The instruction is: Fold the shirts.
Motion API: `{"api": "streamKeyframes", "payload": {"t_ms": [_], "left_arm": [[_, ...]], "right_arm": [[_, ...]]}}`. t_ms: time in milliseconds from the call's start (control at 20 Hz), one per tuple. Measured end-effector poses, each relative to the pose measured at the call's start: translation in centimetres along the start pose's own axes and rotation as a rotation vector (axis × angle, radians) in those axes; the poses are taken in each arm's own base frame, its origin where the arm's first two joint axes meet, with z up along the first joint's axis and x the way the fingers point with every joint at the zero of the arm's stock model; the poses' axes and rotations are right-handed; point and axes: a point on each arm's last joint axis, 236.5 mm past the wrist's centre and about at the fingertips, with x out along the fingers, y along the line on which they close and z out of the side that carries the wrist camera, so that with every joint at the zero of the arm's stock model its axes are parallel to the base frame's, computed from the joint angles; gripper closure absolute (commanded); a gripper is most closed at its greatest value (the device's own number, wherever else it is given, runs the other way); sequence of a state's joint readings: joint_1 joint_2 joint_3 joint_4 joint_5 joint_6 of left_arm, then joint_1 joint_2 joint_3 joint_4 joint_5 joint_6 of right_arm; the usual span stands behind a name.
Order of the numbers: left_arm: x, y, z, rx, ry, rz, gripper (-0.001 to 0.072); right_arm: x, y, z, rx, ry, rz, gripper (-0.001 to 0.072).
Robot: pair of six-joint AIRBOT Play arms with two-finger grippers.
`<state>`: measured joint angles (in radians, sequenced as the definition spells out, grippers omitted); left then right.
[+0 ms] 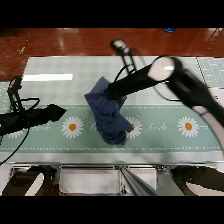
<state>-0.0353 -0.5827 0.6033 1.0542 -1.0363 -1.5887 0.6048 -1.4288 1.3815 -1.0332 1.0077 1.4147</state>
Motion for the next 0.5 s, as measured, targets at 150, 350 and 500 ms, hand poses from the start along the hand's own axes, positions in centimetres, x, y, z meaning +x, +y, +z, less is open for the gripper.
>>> {"api": "streamKeyframes", "payload": {"t_ms": [150, 350, 500], "left_arm": [[0.6, -0.8, -1.1, 0.028, 0.049, -0.016, 0.0199], [1.2, -0.9, -1.9, 0.022, 0.094, -0.017, 0.0198], [1.6, -0.4, -2.9, 0.012, 0.140, 0.000, 0.0198]], "right_arm": [[5.4, 0.3, -2.5, 0.095, 0.101, 0.058, 0.0302], [1.8, -4.1, 0.5, 0.197, 0.011, 0.036, 0.0302], [-7.4, -11.6, 2.8, 0.273, -0.139, -0.090, 0.0302]]}}
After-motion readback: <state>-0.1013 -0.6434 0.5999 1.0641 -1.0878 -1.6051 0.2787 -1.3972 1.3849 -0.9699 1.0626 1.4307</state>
